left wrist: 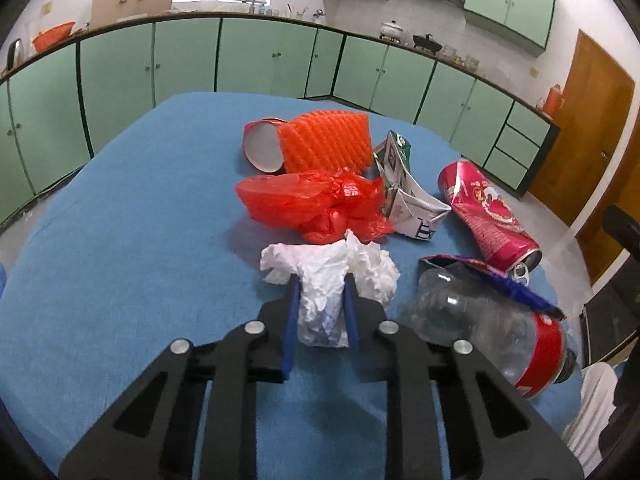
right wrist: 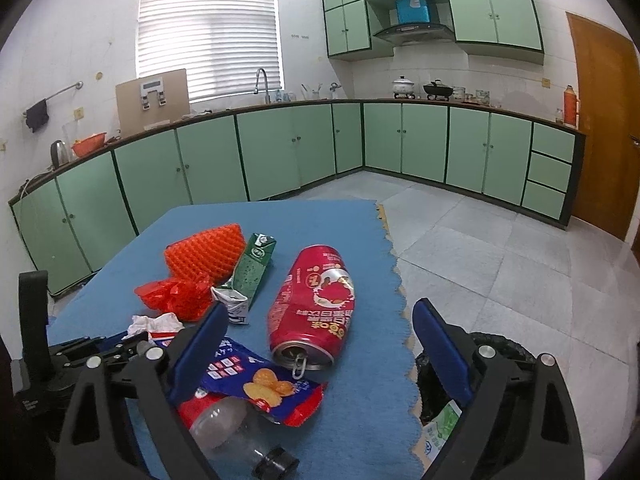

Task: Collect trash
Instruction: 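Grasp the white tissue with the left tool while the right tool grasps the red plastic bag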

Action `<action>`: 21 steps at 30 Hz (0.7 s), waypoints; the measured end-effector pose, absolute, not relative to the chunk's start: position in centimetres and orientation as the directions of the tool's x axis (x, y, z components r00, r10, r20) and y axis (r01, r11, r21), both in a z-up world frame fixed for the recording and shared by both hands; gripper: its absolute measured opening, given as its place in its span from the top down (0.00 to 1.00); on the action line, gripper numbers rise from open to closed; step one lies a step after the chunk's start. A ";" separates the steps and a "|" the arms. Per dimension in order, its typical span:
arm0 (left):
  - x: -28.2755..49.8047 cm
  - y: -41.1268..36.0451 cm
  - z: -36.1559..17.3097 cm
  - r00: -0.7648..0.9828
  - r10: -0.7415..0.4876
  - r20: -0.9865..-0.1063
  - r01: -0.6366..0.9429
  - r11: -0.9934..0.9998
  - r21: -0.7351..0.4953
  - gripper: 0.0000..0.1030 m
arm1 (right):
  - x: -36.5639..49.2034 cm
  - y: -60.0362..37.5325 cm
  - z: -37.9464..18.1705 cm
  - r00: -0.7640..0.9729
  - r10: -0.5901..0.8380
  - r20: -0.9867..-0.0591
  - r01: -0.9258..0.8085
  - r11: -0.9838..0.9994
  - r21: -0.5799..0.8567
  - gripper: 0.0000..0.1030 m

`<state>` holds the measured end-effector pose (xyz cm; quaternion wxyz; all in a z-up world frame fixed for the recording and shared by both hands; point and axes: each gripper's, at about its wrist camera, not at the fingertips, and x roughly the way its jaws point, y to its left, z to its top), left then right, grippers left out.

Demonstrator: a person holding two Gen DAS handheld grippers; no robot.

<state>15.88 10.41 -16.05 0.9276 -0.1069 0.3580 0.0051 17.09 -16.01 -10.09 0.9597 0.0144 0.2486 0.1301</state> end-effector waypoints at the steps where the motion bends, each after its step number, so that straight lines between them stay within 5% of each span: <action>1: 15.7 10.6 -15.9 0.748 -0.066 -0.660 -0.093 0.975 -0.203 0.83 | 17.1 -15.9 -10.0 0.843 0.258 -0.472 -0.246 0.965 0.088 0.12; 21: 14.4 18.6 -11.8 0.793 0.145 -0.592 -0.267 0.956 -0.124 0.85 | 19.5 -4.4 -9.2 0.783 0.414 -0.465 -0.402 0.906 0.131 0.21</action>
